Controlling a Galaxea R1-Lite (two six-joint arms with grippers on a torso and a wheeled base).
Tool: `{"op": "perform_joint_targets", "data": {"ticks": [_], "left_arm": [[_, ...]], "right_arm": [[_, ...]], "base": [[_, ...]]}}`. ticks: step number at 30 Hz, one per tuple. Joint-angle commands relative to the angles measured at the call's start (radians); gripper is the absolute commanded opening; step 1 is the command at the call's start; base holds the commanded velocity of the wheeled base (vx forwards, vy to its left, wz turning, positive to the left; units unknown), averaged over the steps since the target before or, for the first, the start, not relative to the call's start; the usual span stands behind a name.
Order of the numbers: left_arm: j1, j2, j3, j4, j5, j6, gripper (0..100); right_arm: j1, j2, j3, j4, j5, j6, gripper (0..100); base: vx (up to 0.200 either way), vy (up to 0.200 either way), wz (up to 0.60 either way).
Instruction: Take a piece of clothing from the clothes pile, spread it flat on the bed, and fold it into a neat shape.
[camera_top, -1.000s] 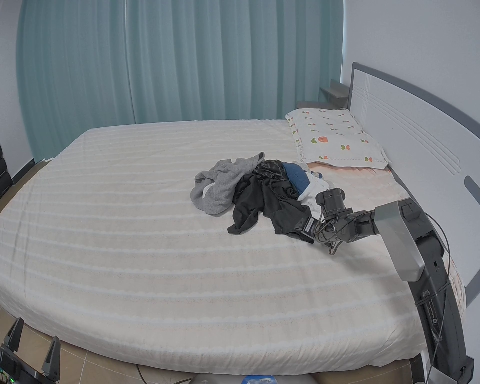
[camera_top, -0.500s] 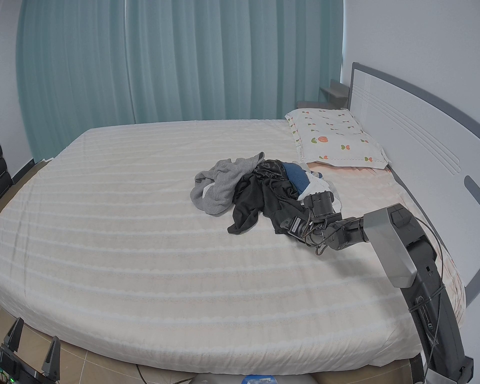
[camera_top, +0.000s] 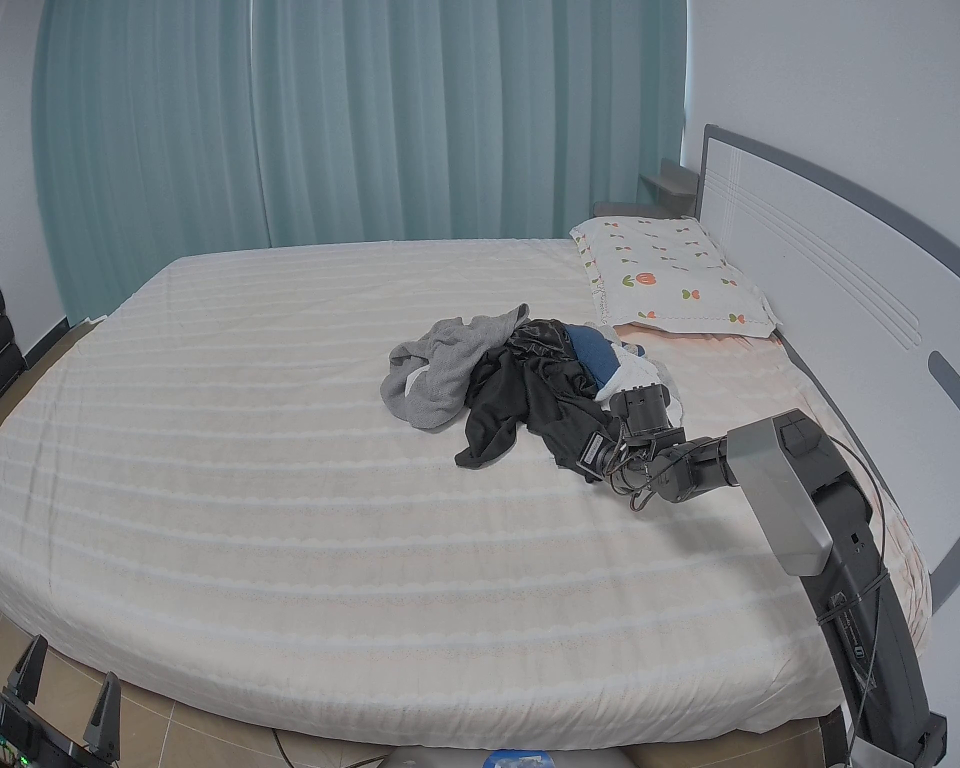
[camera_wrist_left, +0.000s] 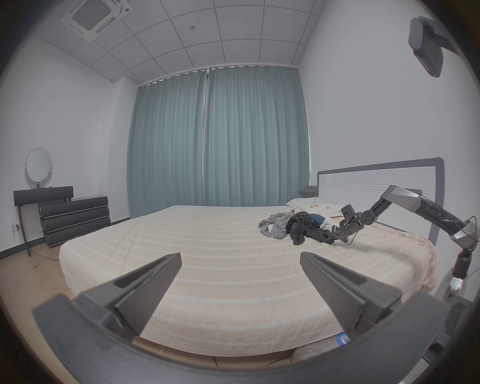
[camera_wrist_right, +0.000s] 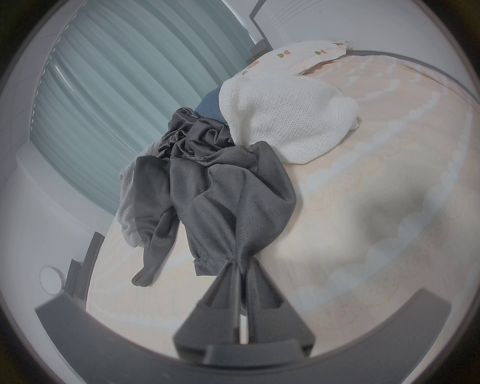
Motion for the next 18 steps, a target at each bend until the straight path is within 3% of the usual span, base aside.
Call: {"op": "perform_joint_targets", "data": {"ticks": [1, 6, 7, 9, 13, 14, 18], "left_arm": [[0.000, -0.016, 0.016, 0.000, 0.000, 0.000, 100], [0.000, -0.016, 0.016, 0.000, 0.000, -0.002, 100], [0.000, -0.016, 0.016, 0.000, 0.000, 0.000, 100], [0.000, -0.016, 0.016, 0.000, 0.000, 0.000, 100], [0.000, -0.016, 0.016, 0.000, 0.000, 0.000, 100], [0.000, -0.016, 0.016, 0.000, 0.000, 0.000, 100], [0.000, -0.016, 0.016, 0.000, 0.000, 0.000, 100]], "right_arm": [[0.001, -0.039, 0.000, 0.011, 0.000, 0.081, 0], [-0.002, -0.169, 0.162, 0.000, 0.043, 0.167, 0], [-0.002, -0.249, 0.288, -0.012, 0.109, 0.171, 0], [-0.003, -0.353, 0.450, -0.065, 0.170, 0.171, 0], [-0.003, -0.508, 0.760, -0.262, 0.238, 0.170, 0], [-0.002, -0.513, 0.771, -0.272, 0.241, 0.170, 0], [0.018, -0.681, 1.104, -0.542, 0.261, 0.164, 0]], "base": [[0.000, 0.000, 0.00], [0.000, 0.000, 0.00], [0.000, 0.000, 0.00], [0.000, 0.000, 0.00], [0.000, 0.000, 0.00], [0.000, 0.000, 0.00], [0.000, 0.000, 0.00]]}}
